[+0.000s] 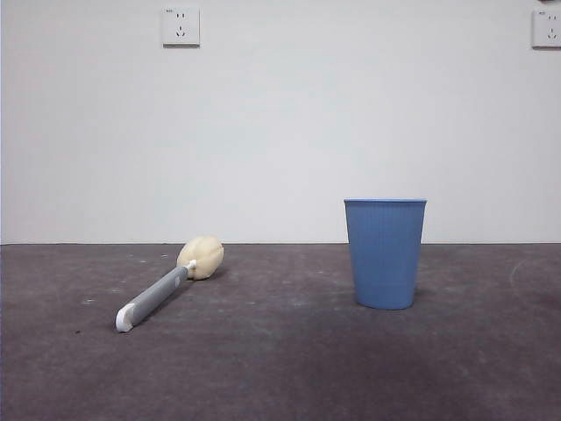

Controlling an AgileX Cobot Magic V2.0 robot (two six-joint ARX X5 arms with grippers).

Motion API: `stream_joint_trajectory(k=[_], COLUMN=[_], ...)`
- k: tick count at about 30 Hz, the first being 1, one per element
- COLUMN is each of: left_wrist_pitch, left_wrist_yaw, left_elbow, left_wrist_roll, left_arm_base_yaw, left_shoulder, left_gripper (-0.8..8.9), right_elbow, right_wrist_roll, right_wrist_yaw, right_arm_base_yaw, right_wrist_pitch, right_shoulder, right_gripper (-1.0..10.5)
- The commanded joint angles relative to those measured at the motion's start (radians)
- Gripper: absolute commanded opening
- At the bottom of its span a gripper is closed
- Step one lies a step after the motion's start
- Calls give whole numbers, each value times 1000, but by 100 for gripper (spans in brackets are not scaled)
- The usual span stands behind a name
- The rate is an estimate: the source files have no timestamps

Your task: Pick up the cup brush,pick up the cup,insert the brush into the cup,clean the cup,put the cup brush back,put the cup back to the fixed position on the table

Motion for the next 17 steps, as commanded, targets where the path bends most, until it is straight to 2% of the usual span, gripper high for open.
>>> stream_joint_trajectory(k=[1, 7, 17], left_wrist_pitch=[1, 1, 2], left_wrist_yaw=[1, 1, 1], left_elbow=[-13, -13, -13], left_wrist_roll=[-9, -9, -9], left_arm_base_yaw=[2, 2, 2], left_shoulder=[0, 0, 0], left_gripper=[-3, -3, -3], right_elbow=[-112, -286, -482], right_wrist_roll=[-20, -26, 43], right_wrist_yaw=[-3, 29, 53], right_arm_base_yaw=[-65, -150, -169], right_wrist_pitch=[64, 114, 120], right_shoulder=[-86, -253, -428], right_gripper=[1, 1, 1])
